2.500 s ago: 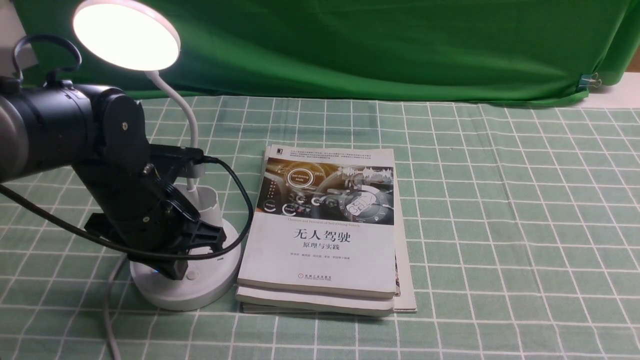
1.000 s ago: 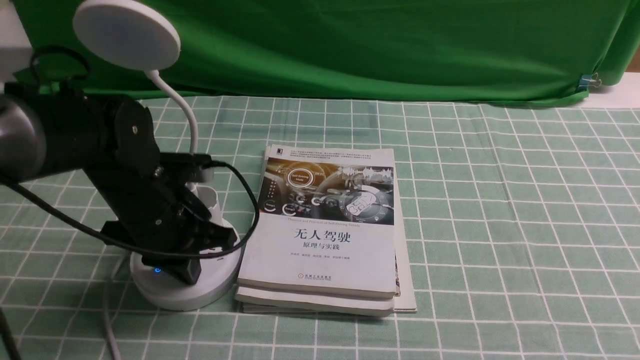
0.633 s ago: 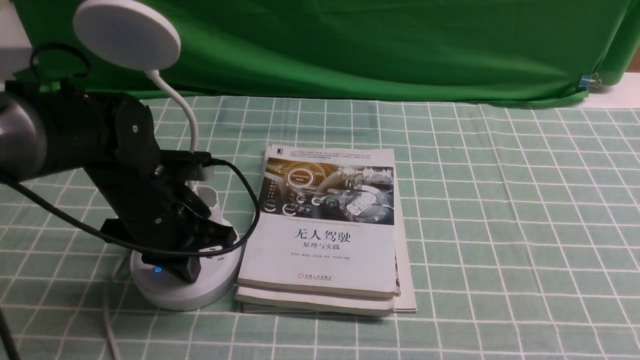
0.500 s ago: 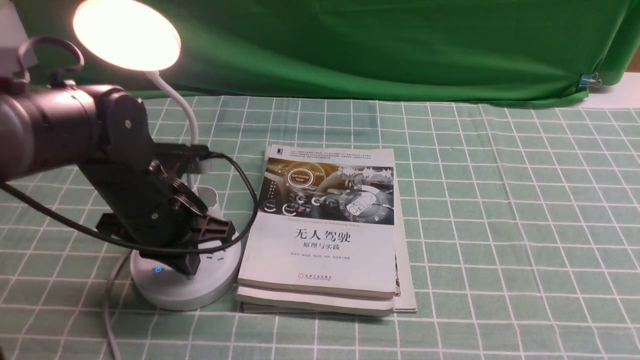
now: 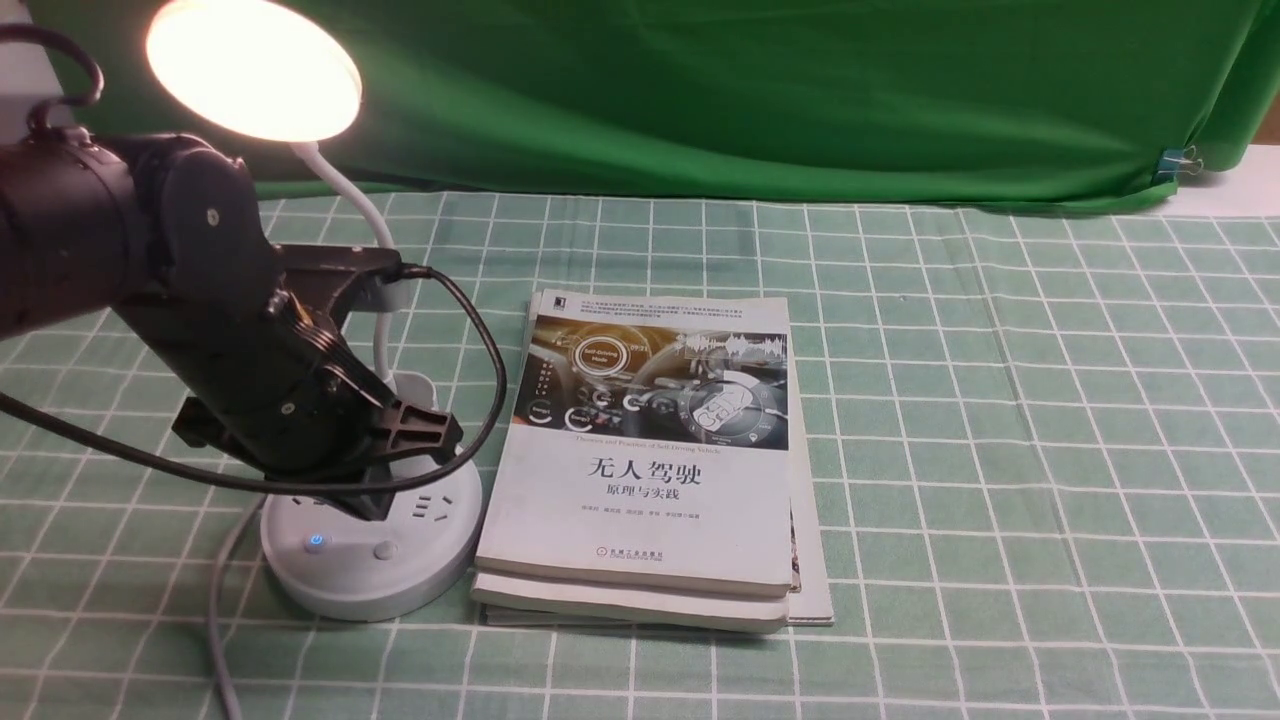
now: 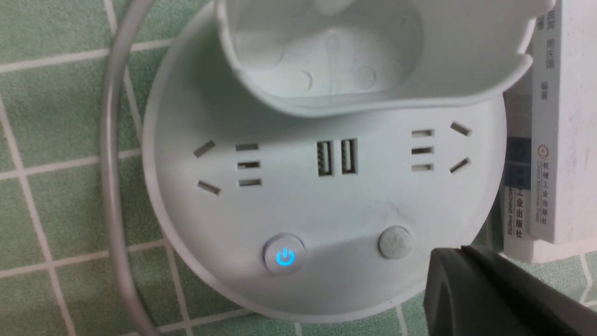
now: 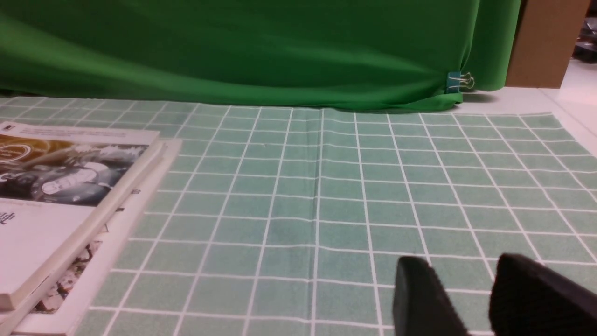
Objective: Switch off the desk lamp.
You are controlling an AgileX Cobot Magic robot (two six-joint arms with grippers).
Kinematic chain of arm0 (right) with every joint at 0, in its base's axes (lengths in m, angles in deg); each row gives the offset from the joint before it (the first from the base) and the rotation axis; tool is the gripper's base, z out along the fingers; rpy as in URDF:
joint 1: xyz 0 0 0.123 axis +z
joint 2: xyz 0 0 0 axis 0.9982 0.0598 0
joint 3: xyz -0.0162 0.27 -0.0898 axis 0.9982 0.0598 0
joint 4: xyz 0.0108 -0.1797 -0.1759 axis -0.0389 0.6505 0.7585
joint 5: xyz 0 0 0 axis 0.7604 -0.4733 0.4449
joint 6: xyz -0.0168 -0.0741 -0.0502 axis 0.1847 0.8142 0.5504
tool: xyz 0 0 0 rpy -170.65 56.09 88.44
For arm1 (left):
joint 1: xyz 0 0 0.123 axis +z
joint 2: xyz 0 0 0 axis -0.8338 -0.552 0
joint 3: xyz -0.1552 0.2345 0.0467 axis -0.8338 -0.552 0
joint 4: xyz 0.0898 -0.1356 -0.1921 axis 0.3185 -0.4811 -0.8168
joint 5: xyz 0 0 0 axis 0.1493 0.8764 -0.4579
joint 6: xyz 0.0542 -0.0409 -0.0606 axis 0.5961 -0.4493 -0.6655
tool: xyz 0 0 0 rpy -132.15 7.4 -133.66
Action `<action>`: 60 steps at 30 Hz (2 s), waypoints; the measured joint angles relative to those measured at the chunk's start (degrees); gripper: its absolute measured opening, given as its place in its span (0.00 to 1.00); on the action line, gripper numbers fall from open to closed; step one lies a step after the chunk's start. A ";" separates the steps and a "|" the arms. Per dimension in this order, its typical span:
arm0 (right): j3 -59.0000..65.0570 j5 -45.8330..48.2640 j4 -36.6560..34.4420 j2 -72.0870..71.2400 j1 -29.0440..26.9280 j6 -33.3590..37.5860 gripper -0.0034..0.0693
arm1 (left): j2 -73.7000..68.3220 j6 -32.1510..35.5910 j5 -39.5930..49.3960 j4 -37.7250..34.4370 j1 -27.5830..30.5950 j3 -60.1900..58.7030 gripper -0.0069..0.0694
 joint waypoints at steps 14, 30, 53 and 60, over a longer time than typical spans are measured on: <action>0.00 0.00 0.00 0.00 0.00 0.00 0.38 | -0.18 0.00 -0.05 0.00 0.00 0.00 0.09; 0.00 0.00 0.00 0.00 0.00 0.00 0.38 | -5.95 -0.08 -0.73 0.00 0.00 0.00 0.09; 0.00 0.00 0.00 0.00 0.00 0.00 0.38 | -0.80 -0.08 0.39 0.00 0.00 -0.01 0.09; 0.00 0.00 0.00 0.00 0.00 0.00 0.38 | 0.55 -0.13 0.39 0.00 0.00 -0.01 0.09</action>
